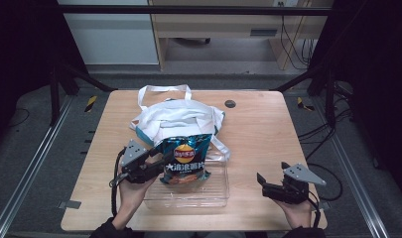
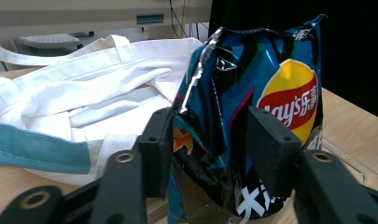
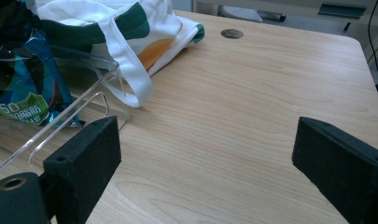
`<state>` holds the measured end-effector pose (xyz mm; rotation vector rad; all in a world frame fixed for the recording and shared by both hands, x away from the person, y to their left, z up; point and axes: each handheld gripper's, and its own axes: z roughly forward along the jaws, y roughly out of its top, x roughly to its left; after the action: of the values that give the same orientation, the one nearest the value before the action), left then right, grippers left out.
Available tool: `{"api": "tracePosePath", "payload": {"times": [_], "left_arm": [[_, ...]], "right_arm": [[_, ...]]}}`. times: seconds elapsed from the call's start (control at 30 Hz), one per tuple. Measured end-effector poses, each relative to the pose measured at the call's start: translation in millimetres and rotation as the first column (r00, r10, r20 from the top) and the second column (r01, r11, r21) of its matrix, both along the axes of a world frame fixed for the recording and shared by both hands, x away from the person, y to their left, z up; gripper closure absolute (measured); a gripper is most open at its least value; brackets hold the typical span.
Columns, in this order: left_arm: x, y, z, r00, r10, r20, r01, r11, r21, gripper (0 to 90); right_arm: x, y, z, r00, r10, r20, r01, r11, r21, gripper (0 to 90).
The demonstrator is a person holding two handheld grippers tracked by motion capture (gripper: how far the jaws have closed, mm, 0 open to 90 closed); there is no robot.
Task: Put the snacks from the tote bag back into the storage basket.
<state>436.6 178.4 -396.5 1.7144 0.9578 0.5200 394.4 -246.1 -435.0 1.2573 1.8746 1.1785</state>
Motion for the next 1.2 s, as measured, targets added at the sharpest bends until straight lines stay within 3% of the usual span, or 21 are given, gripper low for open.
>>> {"api": "tracePosePath", "payload": {"times": [0.3,0.4,0.43,0.5,0.57,0.73,0.8,0.9,1.0,1.2], "left_arm": [[-5.8,0.5,0.3,1.0000,-0.006,-0.002,0.006,0.9998,0.019,47.7],[-7.7,0.9,-1.0,0.9997,-0.021,-0.010,0.021,0.9996,0.017,59.4],[-7.8,1.1,-1.9,0.9994,-0.029,-0.016,0.029,0.9995,0.013,59.4],[-7.5,1.5,-2.8,0.9981,-0.050,-0.036,0.049,0.9987,-0.010,74.7],[-8.9,1.6,-1.4,0.9981,-0.053,-0.031,0.053,0.9985,-0.015,81.6],[-10.7,0.8,-0.1,0.9978,-0.058,-0.032,0.058,0.9983,-0.011,89.1],[-12.9,0.8,1.5,0.9949,-0.087,-0.052,0.084,0.9954,-0.046,90.0],[-18.5,-0.4,4.7,0.9916,-0.118,-0.053,0.114,0.9915,-0.062,90.0],[-34.7,-3.2,12.5,0.9858,-0.167,-0.021,0.165,0.9840,-0.068,90.0],[-53.4,-8.0,20.7,0.9744,-0.224,0.013,0.225,0.9721,-0.068,90.0]], "right_arm": [[-0.2,-0.1,0.2,1.0000,0.001,0.003,-0.001,1.0000,-0.002,8.2],[0.2,-0.7,0.1,1.0000,0.000,-0.002,0.000,1.0000,0.003,8.2],[0.2,-0.7,0.1,1.0000,0.000,-0.002,0.000,1.0000,0.003,8.2],[-0.1,-0.4,0.2,1.0000,-0.001,0.001,0.001,1.0000,0.001,8.2],[-0.4,0.2,0.3,1.0000,0.001,0.002,-0.001,1.0000,-0.002,8.2],[0.6,0.0,0.0,1.0000,0.002,-0.001,-0.002,1.0000,-0.002,8.2],[0.0,-0.1,0.3,1.0000,0.001,0.001,-0.001,1.0000,0.000,8.2],[-0.3,-0.2,0.4,1.0000,0.000,0.003,0.000,1.0000,0.000,8.2],[0.0,-0.5,0.4,1.0000,-0.001,0.001,0.001,1.0000,0.002,8.2],[-0.8,-0.3,0.9,1.0000,0.001,0.003,-0.001,1.0000,0.002,8.2]]}}
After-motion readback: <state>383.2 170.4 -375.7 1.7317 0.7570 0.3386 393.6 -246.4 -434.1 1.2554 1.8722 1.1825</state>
